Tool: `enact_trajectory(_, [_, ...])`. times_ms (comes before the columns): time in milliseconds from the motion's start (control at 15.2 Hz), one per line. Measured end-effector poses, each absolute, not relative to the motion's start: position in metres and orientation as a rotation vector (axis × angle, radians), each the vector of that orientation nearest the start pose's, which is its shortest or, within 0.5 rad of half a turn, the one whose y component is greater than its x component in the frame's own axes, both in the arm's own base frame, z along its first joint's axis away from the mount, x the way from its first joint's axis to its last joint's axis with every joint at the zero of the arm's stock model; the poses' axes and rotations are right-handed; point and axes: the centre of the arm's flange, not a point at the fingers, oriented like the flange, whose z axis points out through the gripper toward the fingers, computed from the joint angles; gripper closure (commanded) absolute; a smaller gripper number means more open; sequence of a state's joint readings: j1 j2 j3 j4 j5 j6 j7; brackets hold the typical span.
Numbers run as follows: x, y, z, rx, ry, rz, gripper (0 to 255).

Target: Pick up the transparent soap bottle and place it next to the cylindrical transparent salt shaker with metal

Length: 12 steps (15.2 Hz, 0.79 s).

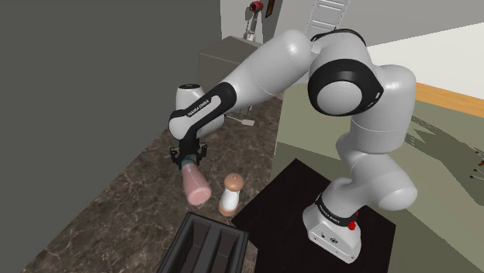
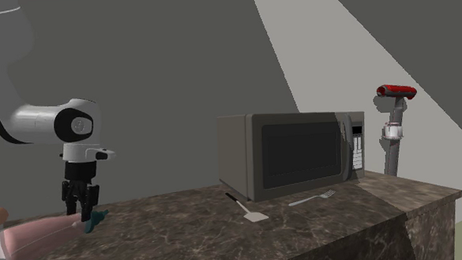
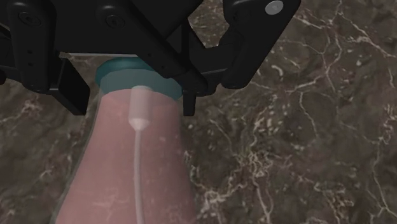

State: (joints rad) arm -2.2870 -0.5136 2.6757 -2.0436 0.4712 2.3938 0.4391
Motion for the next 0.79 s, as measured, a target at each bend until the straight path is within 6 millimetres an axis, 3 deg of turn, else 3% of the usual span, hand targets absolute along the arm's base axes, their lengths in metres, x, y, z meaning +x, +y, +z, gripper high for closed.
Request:
enact_trajectory(198, [0.539, 0.227, 0.209, -3.045, 0.569, 0.157, 255])
enact_trajectory(792, [0.538, 0.228, 0.254, -3.045, 0.569, 0.158, 255])
